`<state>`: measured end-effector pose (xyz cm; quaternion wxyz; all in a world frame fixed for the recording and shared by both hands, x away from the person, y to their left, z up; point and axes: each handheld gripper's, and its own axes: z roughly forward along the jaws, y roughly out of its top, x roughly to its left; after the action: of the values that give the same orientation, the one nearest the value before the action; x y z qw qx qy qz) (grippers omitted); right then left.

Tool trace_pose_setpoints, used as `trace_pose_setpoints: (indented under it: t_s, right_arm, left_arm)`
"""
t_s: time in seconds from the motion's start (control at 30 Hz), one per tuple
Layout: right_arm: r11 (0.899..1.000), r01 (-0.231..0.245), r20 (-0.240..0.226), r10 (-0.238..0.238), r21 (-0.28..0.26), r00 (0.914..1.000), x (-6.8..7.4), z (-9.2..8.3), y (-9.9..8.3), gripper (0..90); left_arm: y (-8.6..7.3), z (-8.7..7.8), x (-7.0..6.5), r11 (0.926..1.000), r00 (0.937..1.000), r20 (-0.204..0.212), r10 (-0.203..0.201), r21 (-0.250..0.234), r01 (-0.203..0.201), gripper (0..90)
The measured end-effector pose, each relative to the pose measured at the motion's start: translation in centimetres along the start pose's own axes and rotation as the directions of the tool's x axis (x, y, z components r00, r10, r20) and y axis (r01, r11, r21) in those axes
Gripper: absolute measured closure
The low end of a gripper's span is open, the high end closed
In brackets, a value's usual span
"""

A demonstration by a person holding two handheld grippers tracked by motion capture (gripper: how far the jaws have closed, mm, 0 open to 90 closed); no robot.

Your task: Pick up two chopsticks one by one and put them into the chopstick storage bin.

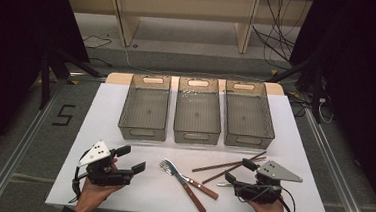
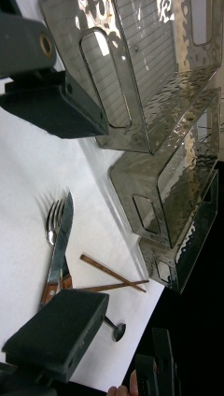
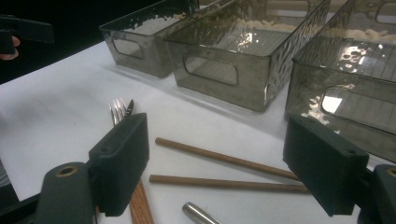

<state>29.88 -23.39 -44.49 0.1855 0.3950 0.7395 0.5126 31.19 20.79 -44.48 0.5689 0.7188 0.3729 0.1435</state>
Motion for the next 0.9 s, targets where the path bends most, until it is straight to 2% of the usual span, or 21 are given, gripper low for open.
trace_pose_setpoints:
  t_s: [0.1, 0.23, 0.43, 0.47, 0.5, 0.63, 0.7, 0.77, 0.83, 0.87, 0.9]
  right_arm:
    - [1.000, -0.006, 0.000, 0.006, 0.003, 1.0000, -0.1, 0.0, 0.0, 23.3]
    - [1.000, 0.014, 0.001, -0.014, 0.019, 0.9999, -0.2, 0.0, 0.3, 23.3]
    - [0.991, 0.087, -0.018, -0.086, 0.100, 0.9962, -0.5, 0.3, 1.4, 23.8]
    - [0.991, 0.087, -0.018, -0.086, 0.100, 0.9962, -0.5, 0.3, 1.4, 23.8]
    - [0.986, 0.108, -0.025, -0.105, 0.125, 0.9941, -0.8, 0.3, 1.9, 24.5]
    - [0.977, 0.139, -0.027, -0.136, 0.160, 0.9903, -1.1, 0.3, 2.8, 25.5]
    - [0.965, 0.176, -0.024, -0.175, 0.196, 0.9843, -1.4, 0.4, 3.7, 26.3]
    - [0.961, 0.185, -0.023, -0.184, 0.207, 0.9827, -1.5, 0.5, 4.0, 26.8]
    - [0.948, 0.206, -0.035, -0.203, 0.243, 0.9785, -1.9, 0.8, 4.7, 28.7]
    - [0.948, 0.206, -0.035, -0.203, 0.243, 0.9785, -1.9, 0.8, 4.7, 28.7]
    - [0.943, 0.214, -0.036, -0.212, 0.254, 0.9766, -2.0, 0.9, 4.9, 29.0]
  left_arm:
    - [0.0, 0.1, 0.0, 1.0000, 1.0000, -0.001, -0.001, -0.001, 0.001, 15.7]
    - [0.0, 0.0, 0.0, 1.0000, 1.0000, -0.001, -0.002, 0.000, 0.002, 15.7]
    - [0.0, 0.1, 0.0, 1.0000, 1.0000, -0.001, -0.003, -0.001, 0.003, 15.7]
    - [0.0, 0.1, 0.0, 1.0000, 1.0000, 0.000, -0.003, -0.002, 0.003, 15.7]
    - [0.0, 0.1, 0.0, 1.0000, 1.0000, -0.001, -0.003, -0.001, 0.003, 15.7]
    - [0.0, 0.1, 0.1, 1.0000, 1.0000, -0.001, -0.004, 0.000, 0.004, 15.7]
    - [0.0, 0.1, 0.0, 1.0000, 1.0000, -0.001, -0.003, 0.000, 0.003, 15.7]
    - [0.0, 0.0, 0.1, 1.0000, 1.0000, -0.001, -0.003, -0.001, 0.003, 15.7]
    - [0.0, 0.0, 0.1, 1.0000, 1.0000, 0.000, -0.002, 0.000, 0.002, 15.7]
    - [0.0, 0.0, 0.1, 1.0000, 1.0000, 0.000, -0.002, 0.000, 0.002, 15.7]
    - [0.0, 0.0, 0.1, 1.0000, 1.0000, 0.000, -0.002, 0.000, 0.002, 15.7]
